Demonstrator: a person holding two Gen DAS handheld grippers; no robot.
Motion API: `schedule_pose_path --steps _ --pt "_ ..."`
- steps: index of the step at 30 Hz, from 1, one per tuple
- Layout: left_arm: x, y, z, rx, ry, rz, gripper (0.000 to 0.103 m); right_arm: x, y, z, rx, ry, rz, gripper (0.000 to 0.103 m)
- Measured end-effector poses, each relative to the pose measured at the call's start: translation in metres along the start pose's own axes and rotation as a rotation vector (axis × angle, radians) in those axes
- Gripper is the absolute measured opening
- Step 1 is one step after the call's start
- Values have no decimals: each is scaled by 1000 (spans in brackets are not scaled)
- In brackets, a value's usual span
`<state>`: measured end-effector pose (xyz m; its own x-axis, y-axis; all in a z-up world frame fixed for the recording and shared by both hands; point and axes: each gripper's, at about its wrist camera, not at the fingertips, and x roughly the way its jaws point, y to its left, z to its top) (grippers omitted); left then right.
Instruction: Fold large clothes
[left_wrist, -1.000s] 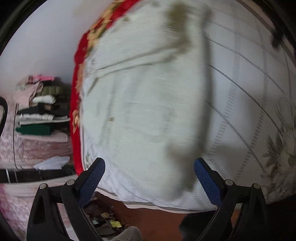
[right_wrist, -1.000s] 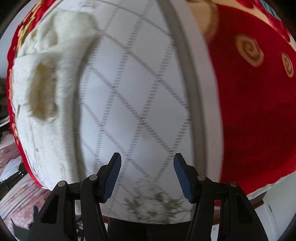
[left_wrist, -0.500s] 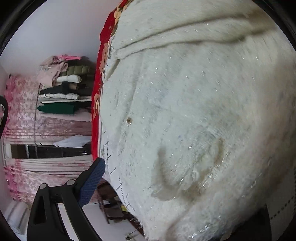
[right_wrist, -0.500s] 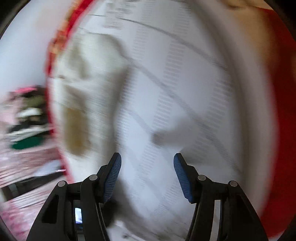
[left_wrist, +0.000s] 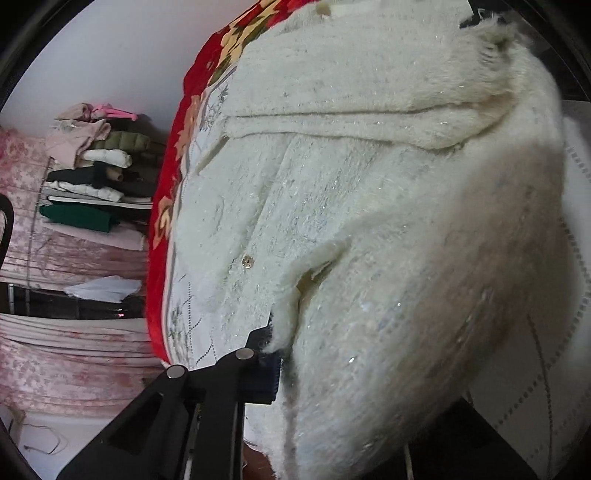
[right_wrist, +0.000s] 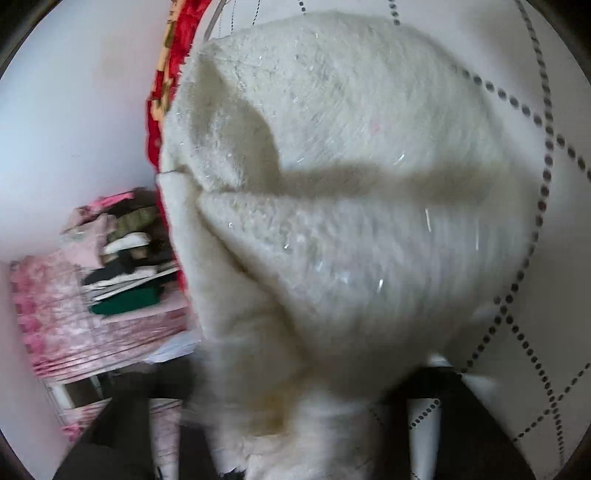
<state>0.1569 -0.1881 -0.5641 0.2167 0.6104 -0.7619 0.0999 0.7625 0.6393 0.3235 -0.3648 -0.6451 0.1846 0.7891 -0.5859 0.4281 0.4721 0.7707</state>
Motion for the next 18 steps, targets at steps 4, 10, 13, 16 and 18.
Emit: schedule_pose_path --steps 4,10,13,16,18 --pt "-28 25 -16 6 -32 -109 12 -33 20 -32 0 -30 -34 20" --pt "-74 87 -35 80 -83 -342 14 -140 58 -95 -6 -64 -232 19" --pt "-70 122 -18 86 -111 -390 18 -146 102 -112 -9 -67 -326 20" --pt "-40 156 12 52 -127 -428 19 -128 145 -108 -18 -58 -379 20" --pt "-13 179 34 11 -138 -445 19 -99 181 -95 -31 -67 -403 22"
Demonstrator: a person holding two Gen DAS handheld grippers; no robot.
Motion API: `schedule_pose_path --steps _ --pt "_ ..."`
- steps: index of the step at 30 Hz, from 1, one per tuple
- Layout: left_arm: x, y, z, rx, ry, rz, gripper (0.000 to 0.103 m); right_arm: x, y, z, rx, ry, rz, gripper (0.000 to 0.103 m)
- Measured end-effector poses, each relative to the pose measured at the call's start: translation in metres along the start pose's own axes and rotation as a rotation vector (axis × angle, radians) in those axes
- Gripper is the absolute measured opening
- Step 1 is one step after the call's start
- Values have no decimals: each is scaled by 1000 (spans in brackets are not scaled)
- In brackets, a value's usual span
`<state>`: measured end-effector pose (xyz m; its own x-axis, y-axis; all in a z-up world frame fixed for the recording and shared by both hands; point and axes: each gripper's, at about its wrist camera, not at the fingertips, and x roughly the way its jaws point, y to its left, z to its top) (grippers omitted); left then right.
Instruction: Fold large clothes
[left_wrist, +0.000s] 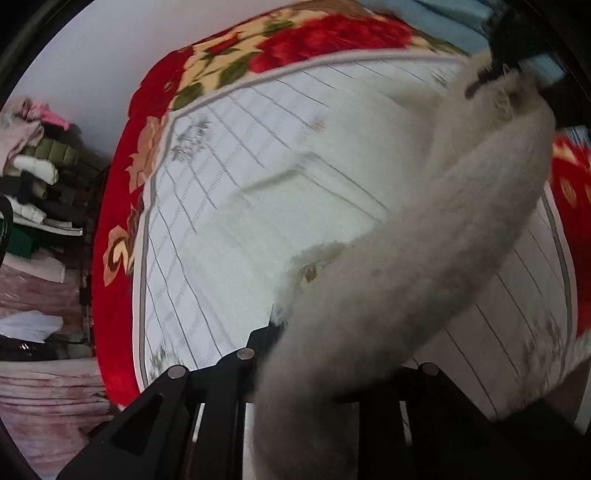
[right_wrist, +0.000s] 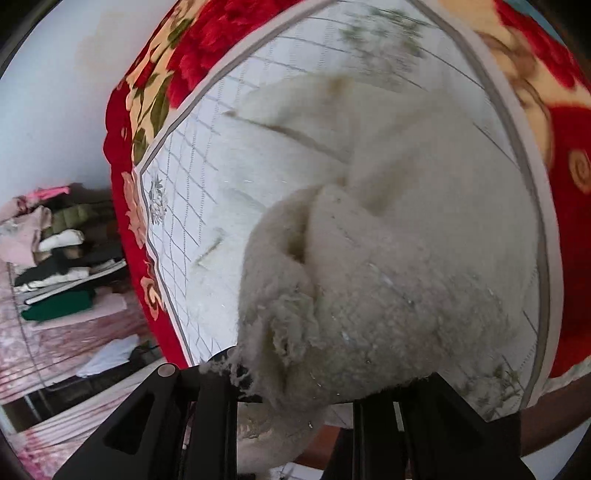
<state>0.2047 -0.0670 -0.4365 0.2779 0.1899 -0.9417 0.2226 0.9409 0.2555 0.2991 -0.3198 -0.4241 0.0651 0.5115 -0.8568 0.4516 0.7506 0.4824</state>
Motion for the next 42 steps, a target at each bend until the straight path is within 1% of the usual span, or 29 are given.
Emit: schedule_pose_path --steps 3,5,7,8,9,10,11,12,13,14,15,17,19,20,22,24,25,26,27,28,30,32,33,34,36,38,40,41,42 --pt "35 47 31 -68 -22 -33 20 28 53 30 -6 -25 -17 23" --pt "62 72 51 -98 -18 -61 27 54 72 51 8 -31 -41 23" --pt "91 95 67 -135 -15 -67 39 83 85 71 0 -21 -82 24" --pt "106 105 74 -150 -12 -70 57 101 92 83 5 -15 -105 26" --pt "118 115 79 -171 -10 -61 72 120 97 95 8 -3 -125 30" --pt "130 126 84 -193 -6 -37 74 134 99 103 14 14 -129 32" --pt "136 134 87 -217 0 -21 74 148 99 111 36 32 -111 38" --pt "141 147 89 -257 6 -9 74 154 100 115 48 34 -81 51" --pt "143 157 89 -297 11 -12 74 156 100 118 56 29 -55 59" --pt "142 167 88 -342 17 -18 76 152 104 120 59 14 -14 71" --pt "140 175 86 -373 18 -24 80 145 107 120 52 4 27 76" --pt "131 179 82 -407 13 -20 87 122 109 112 22 -32 123 76" --pt "118 172 79 -414 9 -23 87 96 103 100 -6 -71 171 76" --pt "115 167 81 -409 5 -24 87 75 94 89 -17 -106 147 76" --pt "106 154 85 -388 -3 -32 87 48 72 74 -2 -173 56 76" --pt "100 139 89 -372 -15 -35 87 40 53 70 17 -188 6 76" --pt "101 134 91 -366 -14 -37 87 42 47 73 24 -181 3 76" --pt "105 128 93 -354 2 -33 87 48 40 80 36 -172 4 71" --pt "108 125 94 -352 12 -28 87 54 38 89 40 -171 4 60" --pt "111 124 94 -357 22 -19 87 63 41 101 29 -174 4 56" --pt "118 126 91 -376 53 8 87 89 56 127 -36 -164 -8 54" --pt "120 135 78 -430 70 41 87 129 76 155 -130 -123 -49 54" --pt "120 140 69 -454 79 50 87 156 84 167 -179 -73 -127 54" --pt "119 145 59 -482 90 64 87 172 88 175 -186 -45 -187 54" --pt "117 163 36 -576 116 68 87 171 95 175 -189 -47 -209 54" --pt "118 180 12 -677 149 26 87 152 100 167 -215 -62 -178 54" --pt "123 191 -5 -757 174 -35 87 133 96 152 -204 -65 -121 61" --pt "128 197 -13 -798 182 -70 87 126 92 143 -188 -64 -101 68" --pt "133 200 -16 -822 186 -97 86 121 87 134 -174 -61 -88 68"
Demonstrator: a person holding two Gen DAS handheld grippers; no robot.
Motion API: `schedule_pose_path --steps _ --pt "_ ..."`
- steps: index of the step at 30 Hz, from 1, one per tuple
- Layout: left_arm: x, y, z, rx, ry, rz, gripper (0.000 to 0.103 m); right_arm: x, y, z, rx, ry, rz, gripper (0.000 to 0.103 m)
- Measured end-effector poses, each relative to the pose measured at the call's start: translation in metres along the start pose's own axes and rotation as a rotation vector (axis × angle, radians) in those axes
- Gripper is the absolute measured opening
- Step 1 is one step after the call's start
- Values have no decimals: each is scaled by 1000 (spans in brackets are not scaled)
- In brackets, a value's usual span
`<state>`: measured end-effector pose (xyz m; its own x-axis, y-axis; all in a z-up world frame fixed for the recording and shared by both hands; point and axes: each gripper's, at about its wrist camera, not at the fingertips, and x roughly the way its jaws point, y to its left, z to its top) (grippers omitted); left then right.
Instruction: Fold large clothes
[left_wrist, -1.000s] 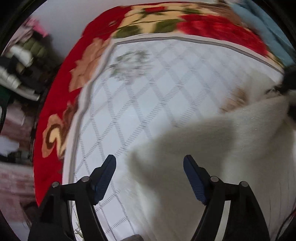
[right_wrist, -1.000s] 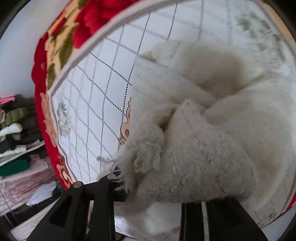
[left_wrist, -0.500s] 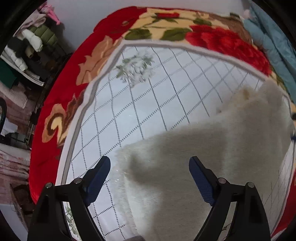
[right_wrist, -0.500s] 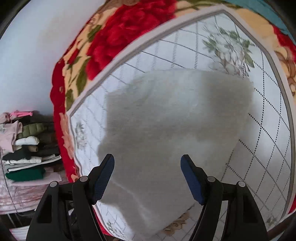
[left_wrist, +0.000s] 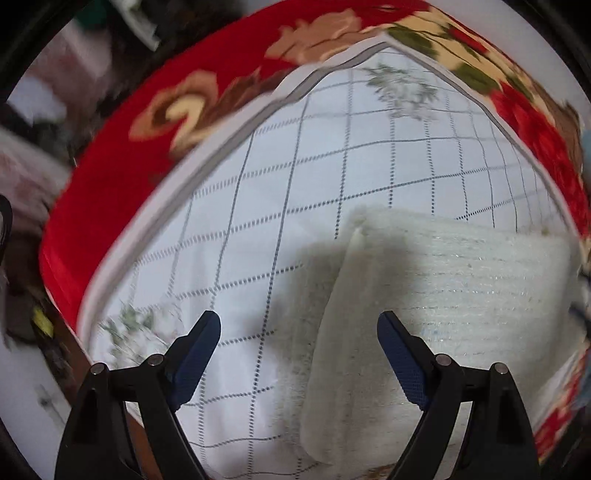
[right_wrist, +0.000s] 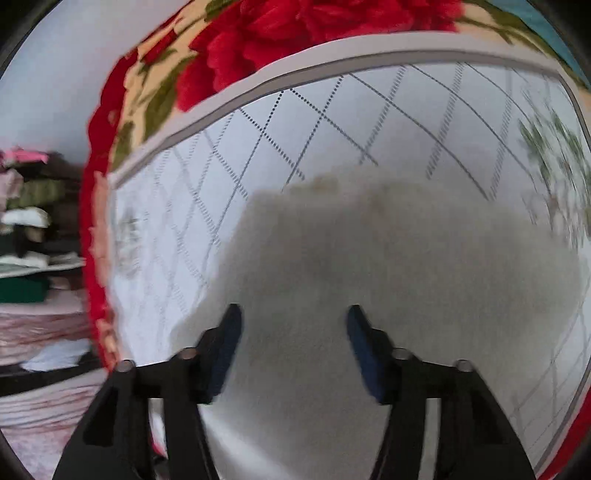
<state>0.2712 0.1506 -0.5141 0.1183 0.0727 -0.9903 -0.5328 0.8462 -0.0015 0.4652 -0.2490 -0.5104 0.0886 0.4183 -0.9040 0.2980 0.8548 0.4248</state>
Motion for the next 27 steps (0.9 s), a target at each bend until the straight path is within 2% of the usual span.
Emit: schedule_pose_path --steps 3,5,8,9,10,11,12,13,16,20,24,27 --pt "14 -5 10 -35 23 -129 86 3 -9 -27 21 39 26 68" --pt "29 -20 20 -19 22 -195 86 14 -14 -39 36 66 44 68" --pt "60 -47 36 38 50 -200 85 36 -18 -50 53 94 32 68" --pt "70 -54 40 59 47 -185 71 40 -18 -51 52 89 29 68" --pt "73 -60 42 77 27 -172 51 41 -17 -52 49 88 25 68" --pt "71 -64 42 87 10 -154 21 42 -16 -51 48 87 22 68" --pt "65 -64 41 81 -22 -150 8 42 -14 -49 48 86 22 68" --pt "57 -64 39 80 -48 -171 3 41 -14 -49 46 86 21 68" --pt "23 -53 26 46 -106 -182 3 38 -12 -45 37 86 8 68" --pt "-2 -36 11 -12 -137 -179 3 21 -7 -44 37 72 17 68" --pt "-9 -26 9 -51 -136 -189 3 6 15 -38 -14 37 35 68" --pt "10 -22 3 -54 -113 -156 3 10 37 -31 -94 27 5 68"
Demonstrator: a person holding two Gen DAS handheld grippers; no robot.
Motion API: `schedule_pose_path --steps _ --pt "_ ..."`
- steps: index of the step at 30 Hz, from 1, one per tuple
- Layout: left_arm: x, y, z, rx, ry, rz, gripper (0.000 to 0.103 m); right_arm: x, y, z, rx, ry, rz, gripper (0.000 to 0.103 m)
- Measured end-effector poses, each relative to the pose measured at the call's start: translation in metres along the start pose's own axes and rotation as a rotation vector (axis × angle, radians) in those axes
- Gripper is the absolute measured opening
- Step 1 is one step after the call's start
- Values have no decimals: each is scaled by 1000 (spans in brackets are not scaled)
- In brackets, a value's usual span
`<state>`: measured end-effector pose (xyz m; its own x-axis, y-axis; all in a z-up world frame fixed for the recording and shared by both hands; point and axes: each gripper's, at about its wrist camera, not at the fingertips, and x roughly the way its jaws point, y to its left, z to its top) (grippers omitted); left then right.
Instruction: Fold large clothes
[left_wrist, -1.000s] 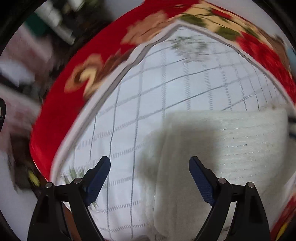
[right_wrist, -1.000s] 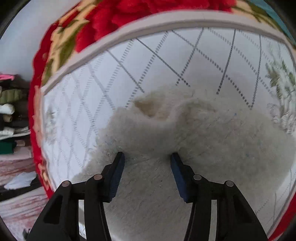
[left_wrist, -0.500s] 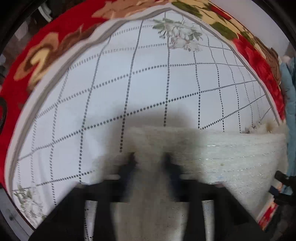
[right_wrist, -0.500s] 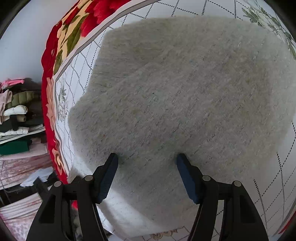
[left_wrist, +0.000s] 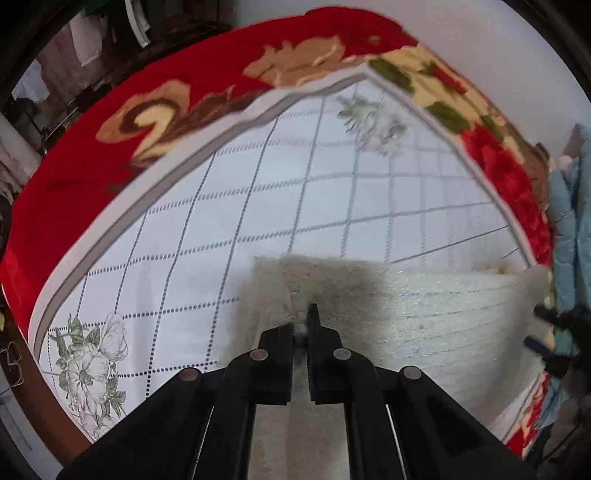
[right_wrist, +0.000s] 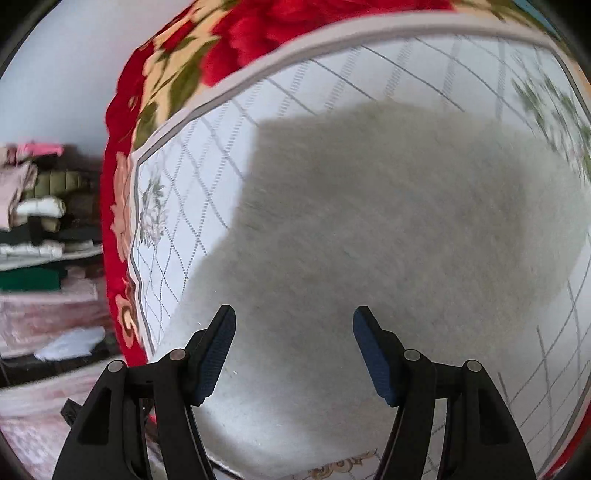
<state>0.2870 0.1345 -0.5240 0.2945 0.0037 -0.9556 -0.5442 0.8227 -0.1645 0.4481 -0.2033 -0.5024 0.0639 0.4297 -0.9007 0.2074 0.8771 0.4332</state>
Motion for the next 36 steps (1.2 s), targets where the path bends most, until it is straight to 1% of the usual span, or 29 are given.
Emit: schedule_pose_path --steps 2,3,5,7,9,10,11,12,13,14,16,17,18,19,20,22,23,24,25,27,28,29,30,31,32,33,34,36 --pt "16 7 -6 -2 35 18 4 17 10 9 -44 18 -51 66" --pt "24 10 -9 1 49 26 4 32 14 15 -60 35 -96 64" --pt "43 15 -14 3 90 30 5 66 17 25 -93 85 -169 64" --pt "60 15 -19 29 115 32 6 84 18 32 -98 84 -215 65" --pt "63 9 -20 51 110 49 6 95 31 36 -158 78 -297 69" --pt "60 5 -18 75 113 70 7 98 38 38 -184 91 -333 71" --pt "56 1 -17 96 112 93 11 97 41 39 -187 105 -343 71" --pt "51 -3 -16 110 110 99 11 90 40 42 -176 122 -320 71" --pt "43 -7 -15 121 103 94 12 73 35 43 -161 122 -253 71" --pt "33 -11 -13 131 79 97 13 54 28 43 -143 101 -175 71" --pt "16 -21 -10 163 30 96 22 7 2 39 -97 17 -57 71" --pt "7 -28 -8 187 -8 95 34 -12 -13 36 -74 -18 -46 73" --pt "1 -34 -7 201 -30 97 60 -34 -35 31 -37 -63 -51 81" --pt "-4 -41 -5 211 -49 92 84 -51 -57 27 5 -100 -60 84" --pt "-8 -49 -2 223 -70 84 90 -66 -84 21 62 -138 -79 87" --pt "-15 -70 -2 256 -122 81 92 -84 -147 7 203 -208 -139 87" --pt "-15 -77 -1 269 -131 79 93 -83 -166 3 244 -212 -140 87" --pt "-11 -90 3 290 -131 79 96 -75 -195 -1 314 -197 -117 87" --pt "-5 -100 6 309 -119 80 96 -65 -215 -3 365 -181 -70 87" --pt "4 -123 0 346 -100 72 97 -31 -250 -2 438 -127 95 87" --pt "8 -135 -3 364 -97 68 97 -16 -261 0 453 -116 198 87" --pt "9 -143 -6 380 -93 67 97 -7 -269 3 465 -130 276 86" --pt "12 -153 -10 401 -85 61 97 -6 -272 1 476 -169 294 73" --pt "14 -165 -15 424 -78 58 97 -7 -272 -3 476 -199 317 51" --pt "15 -173 -20 443 -74 57 97 -6 -269 -8 481 -174 323 19" --pt "15 -180 -25 460 -69 47 97 -11 -268 -16 498 -196 320 14" --pt "14 -186 -29 475 -62 38 97 -21 -270 -29 517 -217 331 11" --pt "14 -199 -42 511 -43 38 97 -36 -276 -54 568 -224 334 10"
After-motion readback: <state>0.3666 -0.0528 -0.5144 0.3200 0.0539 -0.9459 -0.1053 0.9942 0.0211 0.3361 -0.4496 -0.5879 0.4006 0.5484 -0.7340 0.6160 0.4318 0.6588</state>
